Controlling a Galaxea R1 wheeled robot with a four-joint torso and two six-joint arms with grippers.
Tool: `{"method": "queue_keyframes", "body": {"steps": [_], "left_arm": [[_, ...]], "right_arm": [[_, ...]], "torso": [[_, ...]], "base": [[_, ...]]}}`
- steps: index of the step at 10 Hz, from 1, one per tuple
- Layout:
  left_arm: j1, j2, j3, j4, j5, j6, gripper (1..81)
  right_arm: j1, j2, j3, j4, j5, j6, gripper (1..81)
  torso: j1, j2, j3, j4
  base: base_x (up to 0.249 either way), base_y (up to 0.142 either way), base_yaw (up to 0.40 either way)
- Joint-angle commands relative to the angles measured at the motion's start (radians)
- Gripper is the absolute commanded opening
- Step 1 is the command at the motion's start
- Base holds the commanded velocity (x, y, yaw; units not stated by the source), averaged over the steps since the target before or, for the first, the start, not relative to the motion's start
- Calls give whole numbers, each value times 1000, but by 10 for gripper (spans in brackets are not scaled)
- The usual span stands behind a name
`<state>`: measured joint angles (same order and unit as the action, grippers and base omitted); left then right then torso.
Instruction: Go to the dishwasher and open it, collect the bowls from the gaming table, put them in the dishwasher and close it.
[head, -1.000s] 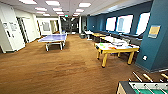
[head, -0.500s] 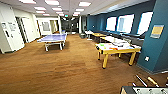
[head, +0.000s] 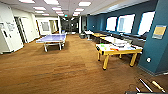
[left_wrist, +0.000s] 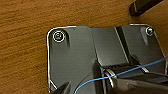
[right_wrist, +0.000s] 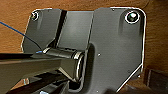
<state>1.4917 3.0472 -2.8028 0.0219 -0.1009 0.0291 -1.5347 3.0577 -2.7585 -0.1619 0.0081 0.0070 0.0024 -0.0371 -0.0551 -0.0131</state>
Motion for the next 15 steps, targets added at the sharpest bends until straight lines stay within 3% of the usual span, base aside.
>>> {"method": "queue_keyframes", "body": {"steps": [1, 10, 15], "left_arm": [[-53, -2, -4, -2, 49, 3, 811], [-54, 1, -4, -2, 49, 3, 811], [-54, 1, -4, -2, 49, 3, 811]], "right_arm": [[47, 2, 2, -5, -51, -4, 811], [47, 0, 2, -5, -51, -5, 811], [46, 2, 2, -5, -51, -5, 811]], "torso": [[0, 0, 0, 0], [0, 0, 0, 0], [-1, 0, 0, 0]], "base": [[150, 0, 0], [150, 64, 0], [150, 0, 0]]}}
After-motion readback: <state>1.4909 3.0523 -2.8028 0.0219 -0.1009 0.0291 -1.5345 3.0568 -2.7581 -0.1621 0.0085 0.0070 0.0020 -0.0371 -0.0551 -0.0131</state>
